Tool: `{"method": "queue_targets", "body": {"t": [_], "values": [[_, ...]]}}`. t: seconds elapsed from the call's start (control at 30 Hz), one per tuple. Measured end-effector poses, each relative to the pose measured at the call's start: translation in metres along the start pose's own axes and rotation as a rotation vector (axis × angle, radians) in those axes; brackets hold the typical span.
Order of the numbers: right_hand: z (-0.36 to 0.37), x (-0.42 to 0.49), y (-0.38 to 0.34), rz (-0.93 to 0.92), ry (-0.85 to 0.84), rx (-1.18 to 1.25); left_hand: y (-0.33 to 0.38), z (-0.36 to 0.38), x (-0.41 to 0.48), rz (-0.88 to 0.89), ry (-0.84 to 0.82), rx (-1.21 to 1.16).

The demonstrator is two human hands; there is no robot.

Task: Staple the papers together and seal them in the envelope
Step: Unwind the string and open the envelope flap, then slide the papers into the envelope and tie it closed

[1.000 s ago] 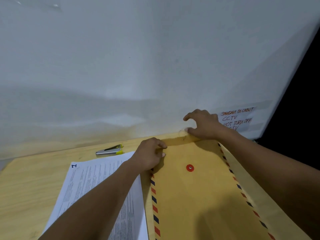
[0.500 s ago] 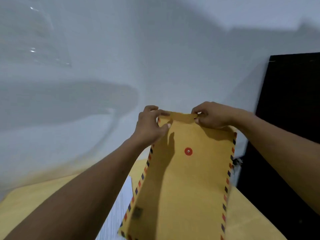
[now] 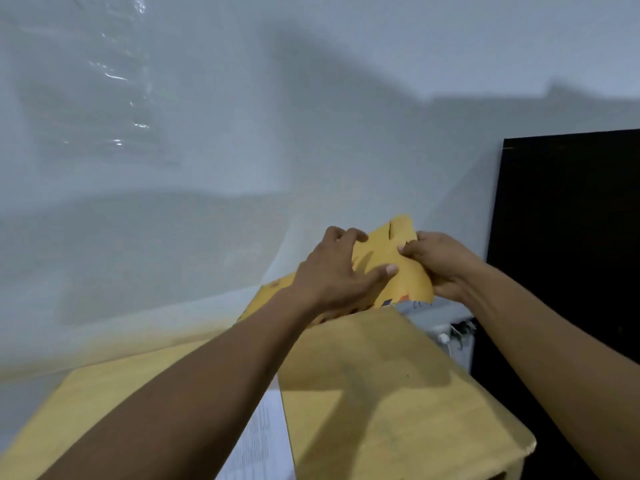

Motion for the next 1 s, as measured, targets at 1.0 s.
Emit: {"method": "queue_targets", "body": {"t": [1.0], "values": [[0.346, -0.091, -0.079, -0.279, -0.733, 0.301, -0.133, -0.256, -0.187, -0.049, 0.547, 0.877]]}}
Point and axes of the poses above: each hand's wrist, its own x-axis towards the middle knuckle, its own z-axis out of the palm, y = z × x, the point moved 5 cm from there along x, towards the middle knuckle, and after that the axes turned 8 degrees about -z, right-handed, at the moved point
